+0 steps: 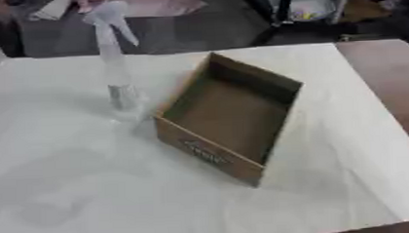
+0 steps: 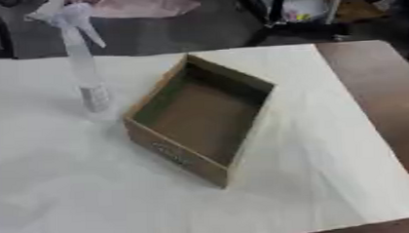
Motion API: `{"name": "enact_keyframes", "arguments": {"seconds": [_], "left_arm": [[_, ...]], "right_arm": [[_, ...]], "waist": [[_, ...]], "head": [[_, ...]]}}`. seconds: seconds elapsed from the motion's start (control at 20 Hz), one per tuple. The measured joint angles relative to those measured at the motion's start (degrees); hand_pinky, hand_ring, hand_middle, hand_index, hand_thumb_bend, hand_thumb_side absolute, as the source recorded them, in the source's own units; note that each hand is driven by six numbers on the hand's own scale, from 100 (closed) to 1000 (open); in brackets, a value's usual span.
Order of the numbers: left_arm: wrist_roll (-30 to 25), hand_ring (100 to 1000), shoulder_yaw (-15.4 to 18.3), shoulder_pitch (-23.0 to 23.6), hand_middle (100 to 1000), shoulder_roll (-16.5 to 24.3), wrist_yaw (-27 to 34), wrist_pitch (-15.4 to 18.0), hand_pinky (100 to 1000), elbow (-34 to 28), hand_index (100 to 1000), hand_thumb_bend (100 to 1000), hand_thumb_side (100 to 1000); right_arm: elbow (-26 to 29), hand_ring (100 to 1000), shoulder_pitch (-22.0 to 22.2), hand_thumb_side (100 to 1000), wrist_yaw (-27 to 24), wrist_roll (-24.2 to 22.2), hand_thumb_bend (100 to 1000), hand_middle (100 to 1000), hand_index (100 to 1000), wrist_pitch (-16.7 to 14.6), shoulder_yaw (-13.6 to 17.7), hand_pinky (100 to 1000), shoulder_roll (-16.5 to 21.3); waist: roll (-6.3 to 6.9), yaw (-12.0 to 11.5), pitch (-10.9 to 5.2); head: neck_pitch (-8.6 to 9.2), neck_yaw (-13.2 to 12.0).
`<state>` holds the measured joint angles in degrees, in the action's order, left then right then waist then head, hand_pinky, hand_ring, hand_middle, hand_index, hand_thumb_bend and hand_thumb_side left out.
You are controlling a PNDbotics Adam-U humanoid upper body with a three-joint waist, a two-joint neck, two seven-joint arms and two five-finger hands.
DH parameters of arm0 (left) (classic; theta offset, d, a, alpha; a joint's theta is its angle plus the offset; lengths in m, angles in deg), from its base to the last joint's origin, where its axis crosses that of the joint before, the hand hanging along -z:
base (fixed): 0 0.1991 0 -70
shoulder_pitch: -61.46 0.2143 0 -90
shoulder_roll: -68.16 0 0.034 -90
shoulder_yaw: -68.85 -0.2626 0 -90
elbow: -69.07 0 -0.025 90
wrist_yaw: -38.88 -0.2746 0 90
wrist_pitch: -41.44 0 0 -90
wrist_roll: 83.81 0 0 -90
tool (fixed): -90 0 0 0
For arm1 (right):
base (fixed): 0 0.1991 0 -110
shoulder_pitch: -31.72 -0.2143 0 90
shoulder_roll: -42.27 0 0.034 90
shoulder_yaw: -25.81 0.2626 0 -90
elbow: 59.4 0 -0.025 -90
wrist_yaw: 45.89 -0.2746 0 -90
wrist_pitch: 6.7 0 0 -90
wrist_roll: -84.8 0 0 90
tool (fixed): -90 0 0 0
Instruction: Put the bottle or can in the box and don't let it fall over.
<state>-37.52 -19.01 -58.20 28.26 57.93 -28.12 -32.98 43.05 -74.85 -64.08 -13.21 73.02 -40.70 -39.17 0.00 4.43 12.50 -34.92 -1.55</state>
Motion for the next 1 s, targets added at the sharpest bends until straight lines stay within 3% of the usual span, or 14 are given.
{"name": "enact_keyframes", "arguments": {"seconds": [0.35,0.6,1.0], "left_arm": [[-2.3,839,-5.3,-9.1,760,-0.6,-4.7,-2.3,754,8.1,909,100,750],[-2.2,845,-9.0,-14.9,764,-3.4,-8.5,-2.2,758,11.9,914,100,745],[-2.1,855,-12.3,-22.8,769,-8.6,-12.9,-2.1,751,18.9,923,100,747]], "right_arm": [[-0.2,1000,-0.1,350,0.0,-0.4,100,772,893,-0.2,-0.7,796,0.4],[-0.3,1000,-0.6,352,0.0,-1.1,100,772,894,-0.3,-1.2,796,0.5],[-0.6,1000,-0.7,356,0.0,-1.7,100,772,894,-0.3,-1.4,796,0.5]], "waist": [[0.32,0.7,-0.18],[0.56,1.1,-0.18],[0.97,1.6,0.01]], "head": [[-0.34,0.7],[-0.80,0.2],[-0.82,-1.1]]}}
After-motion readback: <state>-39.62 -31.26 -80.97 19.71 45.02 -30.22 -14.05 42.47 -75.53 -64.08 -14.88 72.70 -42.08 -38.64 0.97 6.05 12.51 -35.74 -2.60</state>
